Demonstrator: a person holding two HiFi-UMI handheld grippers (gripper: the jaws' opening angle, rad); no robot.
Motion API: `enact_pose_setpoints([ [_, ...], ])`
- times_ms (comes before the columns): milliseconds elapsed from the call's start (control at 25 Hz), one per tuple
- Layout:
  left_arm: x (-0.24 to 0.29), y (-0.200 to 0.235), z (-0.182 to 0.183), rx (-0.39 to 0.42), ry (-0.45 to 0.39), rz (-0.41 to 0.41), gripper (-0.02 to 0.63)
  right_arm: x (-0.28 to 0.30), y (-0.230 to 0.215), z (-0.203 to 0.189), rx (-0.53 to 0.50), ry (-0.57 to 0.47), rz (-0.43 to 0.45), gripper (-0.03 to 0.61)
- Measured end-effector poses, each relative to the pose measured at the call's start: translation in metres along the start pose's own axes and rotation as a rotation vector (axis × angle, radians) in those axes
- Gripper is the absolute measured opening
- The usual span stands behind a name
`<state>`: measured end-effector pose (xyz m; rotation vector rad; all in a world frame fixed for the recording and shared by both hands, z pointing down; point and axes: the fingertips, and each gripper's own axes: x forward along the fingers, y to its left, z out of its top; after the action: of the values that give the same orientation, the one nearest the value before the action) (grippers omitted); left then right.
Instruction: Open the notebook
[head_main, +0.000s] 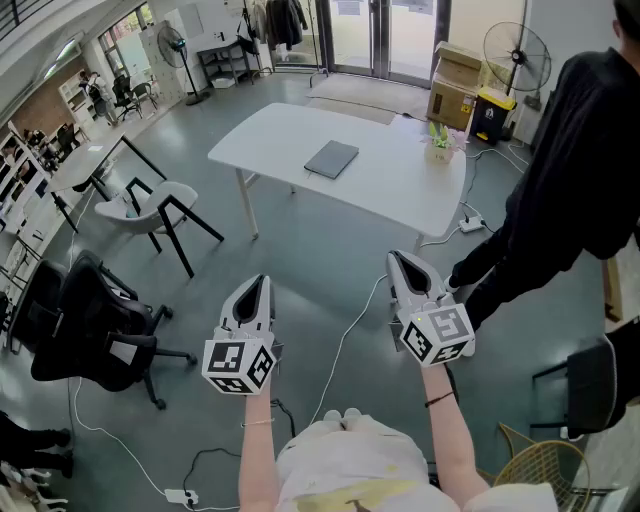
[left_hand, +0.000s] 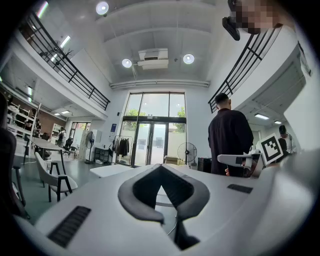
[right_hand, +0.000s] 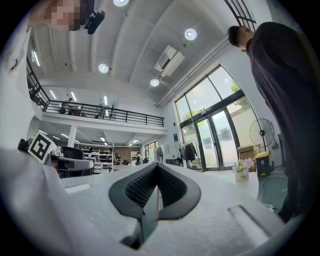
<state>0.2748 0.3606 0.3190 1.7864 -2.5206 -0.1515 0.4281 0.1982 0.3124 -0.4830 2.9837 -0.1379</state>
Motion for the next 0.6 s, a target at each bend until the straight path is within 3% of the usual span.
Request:
enact_pose_setpoints([
  [600, 0.010, -0.005, -0.005, -0.014, 0.002, 0.003, -0.001, 0.001, -0.015, -0.007, 0.054, -0.008, -0.008, 0.005],
])
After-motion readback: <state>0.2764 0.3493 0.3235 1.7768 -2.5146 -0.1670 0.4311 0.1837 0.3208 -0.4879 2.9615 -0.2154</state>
